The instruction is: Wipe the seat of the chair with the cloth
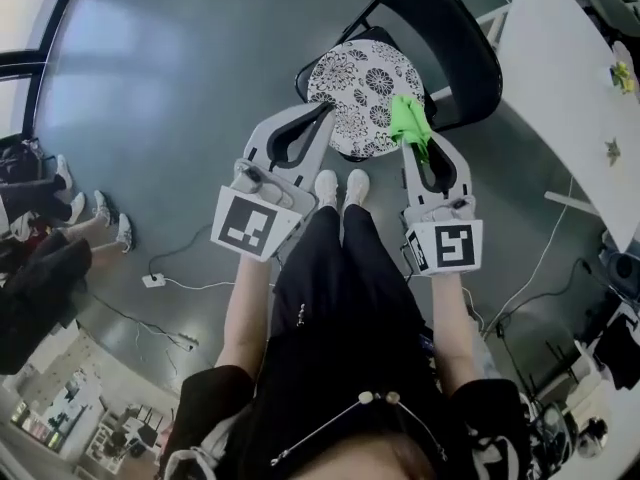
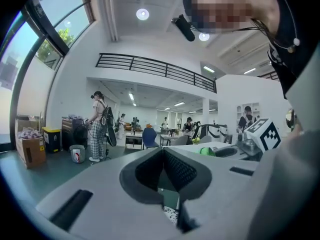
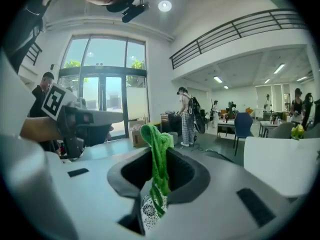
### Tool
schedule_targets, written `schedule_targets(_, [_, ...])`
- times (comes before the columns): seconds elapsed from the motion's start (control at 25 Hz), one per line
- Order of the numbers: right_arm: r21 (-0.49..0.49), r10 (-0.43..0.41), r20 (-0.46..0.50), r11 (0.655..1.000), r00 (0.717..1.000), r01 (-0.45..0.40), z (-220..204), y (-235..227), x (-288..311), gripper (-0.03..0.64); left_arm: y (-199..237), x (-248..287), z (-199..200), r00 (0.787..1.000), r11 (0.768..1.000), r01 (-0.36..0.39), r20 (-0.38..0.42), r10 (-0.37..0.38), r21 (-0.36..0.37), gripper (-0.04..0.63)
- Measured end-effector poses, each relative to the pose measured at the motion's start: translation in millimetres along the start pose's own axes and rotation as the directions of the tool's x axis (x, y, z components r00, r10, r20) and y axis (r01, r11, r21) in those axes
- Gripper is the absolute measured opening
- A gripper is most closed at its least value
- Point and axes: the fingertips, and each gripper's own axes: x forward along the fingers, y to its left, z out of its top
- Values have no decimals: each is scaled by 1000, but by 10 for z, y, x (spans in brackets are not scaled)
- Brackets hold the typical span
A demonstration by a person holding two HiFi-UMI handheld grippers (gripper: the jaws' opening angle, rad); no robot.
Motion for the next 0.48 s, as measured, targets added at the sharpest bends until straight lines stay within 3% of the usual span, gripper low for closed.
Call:
schedule_targets(0.28, [62, -79, 154, 996, 985, 70, 751, 10, -503, 86, -250, -129, 472, 1000, 1000, -12, 0, 12, 11, 6])
schedule_targets(0.48, [13, -87, 242, 996, 966, 86, 1211, -24, -638, 84, -298, -193, 780, 998, 998, -45, 36, 44, 50, 6])
